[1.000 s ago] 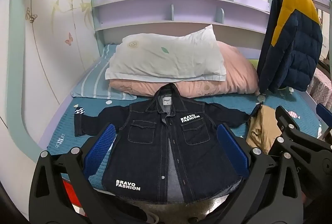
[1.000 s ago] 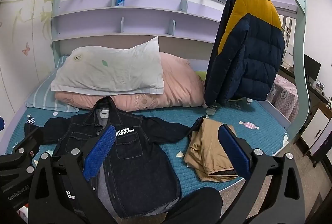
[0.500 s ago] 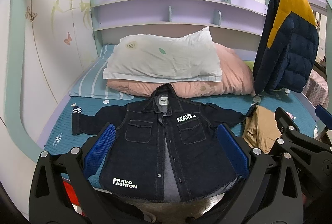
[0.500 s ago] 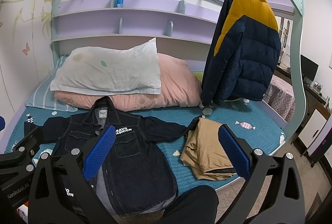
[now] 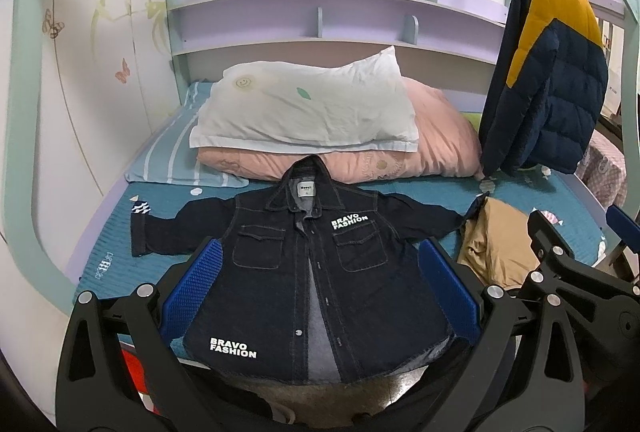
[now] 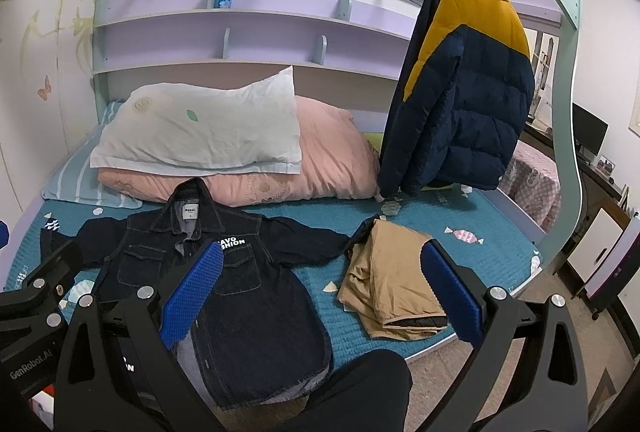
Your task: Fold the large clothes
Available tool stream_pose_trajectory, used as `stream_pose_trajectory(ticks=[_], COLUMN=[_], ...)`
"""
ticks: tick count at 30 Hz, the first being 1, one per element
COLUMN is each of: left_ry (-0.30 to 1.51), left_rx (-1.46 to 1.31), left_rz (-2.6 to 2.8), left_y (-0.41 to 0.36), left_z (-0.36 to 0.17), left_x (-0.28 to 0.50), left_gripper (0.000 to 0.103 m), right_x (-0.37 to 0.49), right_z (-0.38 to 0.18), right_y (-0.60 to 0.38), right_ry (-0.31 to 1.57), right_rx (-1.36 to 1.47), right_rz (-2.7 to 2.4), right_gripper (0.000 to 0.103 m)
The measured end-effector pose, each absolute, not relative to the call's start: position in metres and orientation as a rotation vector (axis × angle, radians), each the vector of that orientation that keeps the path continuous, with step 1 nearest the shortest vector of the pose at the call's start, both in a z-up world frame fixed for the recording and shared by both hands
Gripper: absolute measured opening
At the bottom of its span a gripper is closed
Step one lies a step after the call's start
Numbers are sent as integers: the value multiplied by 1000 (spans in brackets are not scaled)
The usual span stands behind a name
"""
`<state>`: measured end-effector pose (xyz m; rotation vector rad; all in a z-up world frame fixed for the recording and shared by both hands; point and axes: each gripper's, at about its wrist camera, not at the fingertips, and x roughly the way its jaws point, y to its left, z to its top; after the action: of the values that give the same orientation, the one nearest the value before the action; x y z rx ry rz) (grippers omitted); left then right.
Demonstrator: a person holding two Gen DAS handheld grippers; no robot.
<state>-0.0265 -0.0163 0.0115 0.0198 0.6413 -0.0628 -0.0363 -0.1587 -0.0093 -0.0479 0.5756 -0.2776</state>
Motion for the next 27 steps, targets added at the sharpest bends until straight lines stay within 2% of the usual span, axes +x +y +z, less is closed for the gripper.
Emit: stream_pose_trajectory(ticks=[27], left_ry=[681], left_rx=[39], left_rz=[-104], left_y=[-25], left_z=[-5], left_x=[-24], left_gripper=[98], right_x=[-37], right_z=[-19], right_y=[-171], right_ry=[616], right_rx=[-39], right_rz=[-297], right_gripper=[96])
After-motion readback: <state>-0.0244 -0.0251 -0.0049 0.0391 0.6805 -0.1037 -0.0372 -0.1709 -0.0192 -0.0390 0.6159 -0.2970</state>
